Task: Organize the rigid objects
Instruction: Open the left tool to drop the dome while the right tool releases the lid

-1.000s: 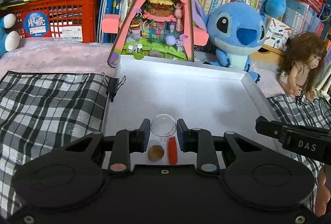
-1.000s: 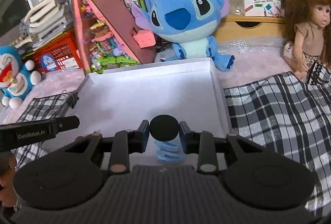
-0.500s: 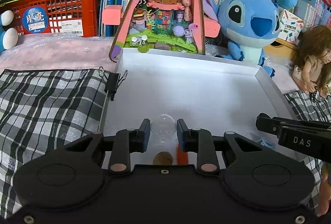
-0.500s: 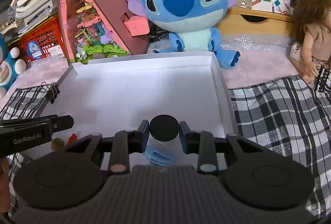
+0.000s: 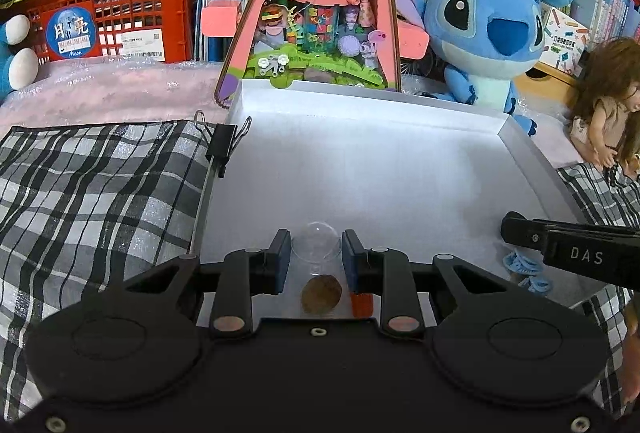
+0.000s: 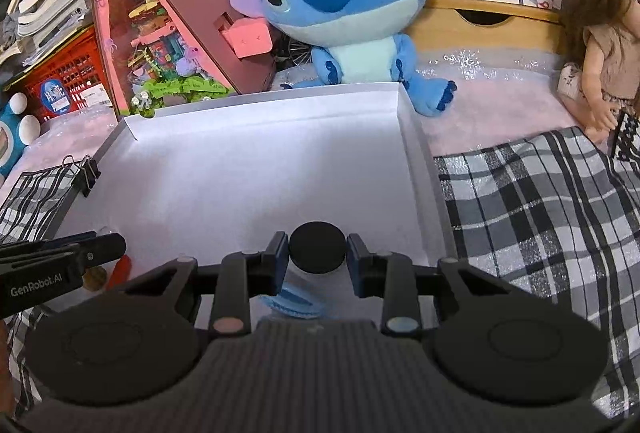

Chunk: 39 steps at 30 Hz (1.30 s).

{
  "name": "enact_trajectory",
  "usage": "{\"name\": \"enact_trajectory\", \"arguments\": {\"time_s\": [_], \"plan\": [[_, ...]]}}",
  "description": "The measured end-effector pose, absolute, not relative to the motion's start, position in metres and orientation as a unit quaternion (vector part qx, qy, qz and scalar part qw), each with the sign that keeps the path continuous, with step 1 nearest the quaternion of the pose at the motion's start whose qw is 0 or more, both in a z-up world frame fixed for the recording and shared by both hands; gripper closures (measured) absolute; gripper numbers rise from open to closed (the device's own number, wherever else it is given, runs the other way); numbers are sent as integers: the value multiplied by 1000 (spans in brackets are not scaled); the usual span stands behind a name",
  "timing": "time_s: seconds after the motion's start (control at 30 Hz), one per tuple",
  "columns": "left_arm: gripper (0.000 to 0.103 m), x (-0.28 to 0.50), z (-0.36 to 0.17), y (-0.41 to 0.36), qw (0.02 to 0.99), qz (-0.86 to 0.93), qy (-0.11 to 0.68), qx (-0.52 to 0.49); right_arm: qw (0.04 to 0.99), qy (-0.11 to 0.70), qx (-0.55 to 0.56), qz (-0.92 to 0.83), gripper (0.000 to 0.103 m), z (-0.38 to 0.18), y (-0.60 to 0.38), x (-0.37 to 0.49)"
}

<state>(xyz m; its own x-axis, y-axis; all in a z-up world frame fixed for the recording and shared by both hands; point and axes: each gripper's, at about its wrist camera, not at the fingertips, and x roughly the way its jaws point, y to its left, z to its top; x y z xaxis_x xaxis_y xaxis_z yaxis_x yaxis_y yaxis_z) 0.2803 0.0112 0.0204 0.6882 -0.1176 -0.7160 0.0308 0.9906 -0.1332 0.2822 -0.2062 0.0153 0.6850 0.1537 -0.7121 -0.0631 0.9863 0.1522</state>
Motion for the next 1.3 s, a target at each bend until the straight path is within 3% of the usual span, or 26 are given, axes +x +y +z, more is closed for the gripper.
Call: {"name": "enact_trajectory", "arguments": {"time_s": [1.17, 1.23, 1.3], "plan": [[77, 267, 19, 10, 923, -41, 381, -41, 916, 392, 39, 76, 64, 14, -202, 269], [76, 266, 20, 10, 923, -40, 381, -42, 916, 391, 41, 76, 61, 14, -202, 268], [66, 265, 21, 11, 923, -41, 379, -43, 917, 390, 46, 75, 48, 15, -203, 267]]}}
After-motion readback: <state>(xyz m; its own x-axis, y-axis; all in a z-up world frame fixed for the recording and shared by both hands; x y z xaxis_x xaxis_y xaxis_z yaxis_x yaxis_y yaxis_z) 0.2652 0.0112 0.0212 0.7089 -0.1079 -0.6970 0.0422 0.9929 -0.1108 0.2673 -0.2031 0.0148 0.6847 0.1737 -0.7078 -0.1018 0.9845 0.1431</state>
